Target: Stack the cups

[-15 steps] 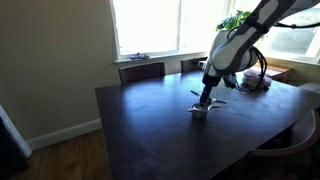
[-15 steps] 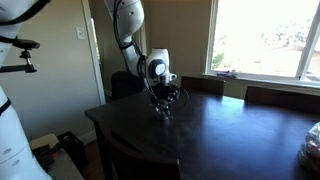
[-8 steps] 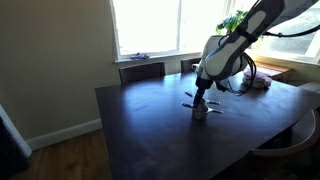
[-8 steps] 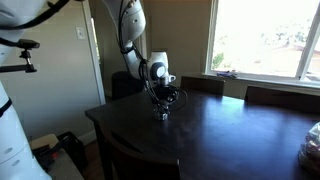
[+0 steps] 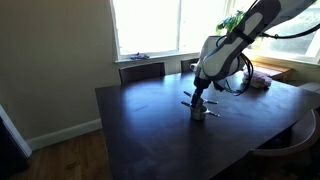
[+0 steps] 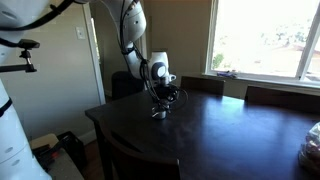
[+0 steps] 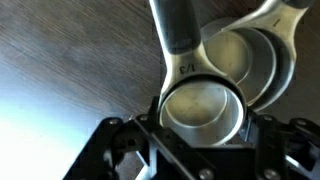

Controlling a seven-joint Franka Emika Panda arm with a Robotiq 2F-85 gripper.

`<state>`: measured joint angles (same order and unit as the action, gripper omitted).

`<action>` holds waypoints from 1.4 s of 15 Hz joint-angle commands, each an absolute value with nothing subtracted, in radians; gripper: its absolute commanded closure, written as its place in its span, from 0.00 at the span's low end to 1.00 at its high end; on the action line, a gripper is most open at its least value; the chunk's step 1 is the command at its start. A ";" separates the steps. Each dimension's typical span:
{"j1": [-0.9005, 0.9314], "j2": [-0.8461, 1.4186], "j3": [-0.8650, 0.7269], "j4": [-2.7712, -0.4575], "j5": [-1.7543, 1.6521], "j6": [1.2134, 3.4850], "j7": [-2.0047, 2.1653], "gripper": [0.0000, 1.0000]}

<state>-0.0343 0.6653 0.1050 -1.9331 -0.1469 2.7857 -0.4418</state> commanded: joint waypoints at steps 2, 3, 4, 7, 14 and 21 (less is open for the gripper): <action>-0.033 0.620 0.107 -2.010 -0.169 2.836 -0.415 0.58; -0.032 0.617 0.106 -2.017 -0.169 2.846 -0.413 0.58; -0.030 0.608 0.102 -2.031 -0.171 2.861 -0.408 0.58; -0.024 0.588 0.091 -2.068 -0.177 2.894 -0.396 0.58; -0.037 0.531 0.089 -2.176 -0.179 2.950 -0.387 0.58; -0.115 0.531 0.169 -2.203 -0.156 3.026 -0.419 0.00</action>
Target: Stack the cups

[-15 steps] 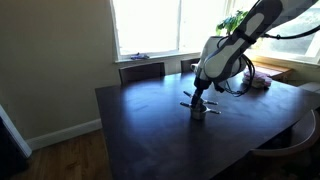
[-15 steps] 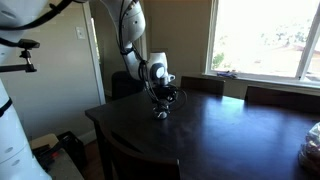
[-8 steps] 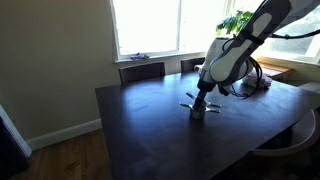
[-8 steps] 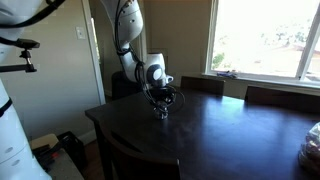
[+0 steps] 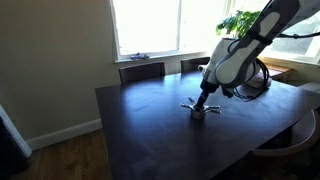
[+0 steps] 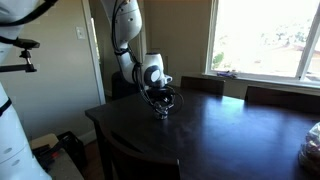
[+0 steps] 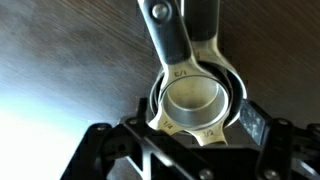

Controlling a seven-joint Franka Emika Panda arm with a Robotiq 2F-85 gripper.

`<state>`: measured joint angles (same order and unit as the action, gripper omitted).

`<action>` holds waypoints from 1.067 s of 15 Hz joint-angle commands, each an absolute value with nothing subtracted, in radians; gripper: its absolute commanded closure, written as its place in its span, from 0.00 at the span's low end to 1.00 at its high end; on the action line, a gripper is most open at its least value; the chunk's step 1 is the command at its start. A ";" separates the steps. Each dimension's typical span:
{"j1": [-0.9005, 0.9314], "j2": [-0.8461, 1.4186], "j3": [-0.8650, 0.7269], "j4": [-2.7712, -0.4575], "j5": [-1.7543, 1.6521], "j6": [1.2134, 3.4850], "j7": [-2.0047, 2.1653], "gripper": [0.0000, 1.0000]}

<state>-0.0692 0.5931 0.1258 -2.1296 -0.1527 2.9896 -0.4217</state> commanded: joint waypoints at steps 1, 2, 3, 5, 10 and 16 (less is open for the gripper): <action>-0.127 0.524 0.182 -2.208 -0.154 3.033 -0.420 0.00; -0.139 0.514 0.195 -2.216 -0.152 3.036 -0.420 0.00; -0.150 0.501 0.209 -2.225 -0.149 3.039 -0.421 0.00; -0.167 0.466 0.227 -2.245 -0.143 3.012 -0.417 0.00; -0.142 0.476 0.201 -2.213 -0.152 3.013 -0.408 0.00; -0.141 0.429 0.195 -2.251 -0.149 3.012 -0.403 0.00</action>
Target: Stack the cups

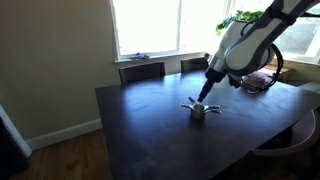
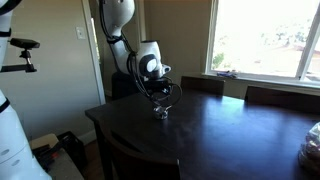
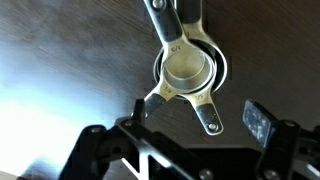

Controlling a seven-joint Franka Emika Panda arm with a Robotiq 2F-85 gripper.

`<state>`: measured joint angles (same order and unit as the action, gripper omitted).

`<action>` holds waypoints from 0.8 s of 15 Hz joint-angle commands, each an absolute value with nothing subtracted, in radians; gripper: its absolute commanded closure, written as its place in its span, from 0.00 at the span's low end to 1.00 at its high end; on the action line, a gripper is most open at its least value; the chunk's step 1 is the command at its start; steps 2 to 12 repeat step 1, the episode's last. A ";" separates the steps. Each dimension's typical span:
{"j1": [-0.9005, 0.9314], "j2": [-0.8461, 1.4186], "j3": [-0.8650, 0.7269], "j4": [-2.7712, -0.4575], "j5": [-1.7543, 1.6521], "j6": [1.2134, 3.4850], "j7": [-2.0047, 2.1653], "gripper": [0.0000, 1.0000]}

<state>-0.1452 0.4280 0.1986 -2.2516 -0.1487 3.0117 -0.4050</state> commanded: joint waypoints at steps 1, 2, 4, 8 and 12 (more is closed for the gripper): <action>-0.140 0.429 0.195 -2.251 -0.149 3.012 -0.402 0.00; -0.140 0.429 0.195 -2.251 -0.149 3.012 -0.402 0.00; -0.140 0.429 0.195 -2.251 -0.149 3.012 -0.402 0.00; -0.140 0.429 0.195 -2.251 -0.149 3.012 -0.402 0.00; -0.140 0.429 0.195 -2.251 -0.149 3.012 -0.402 0.00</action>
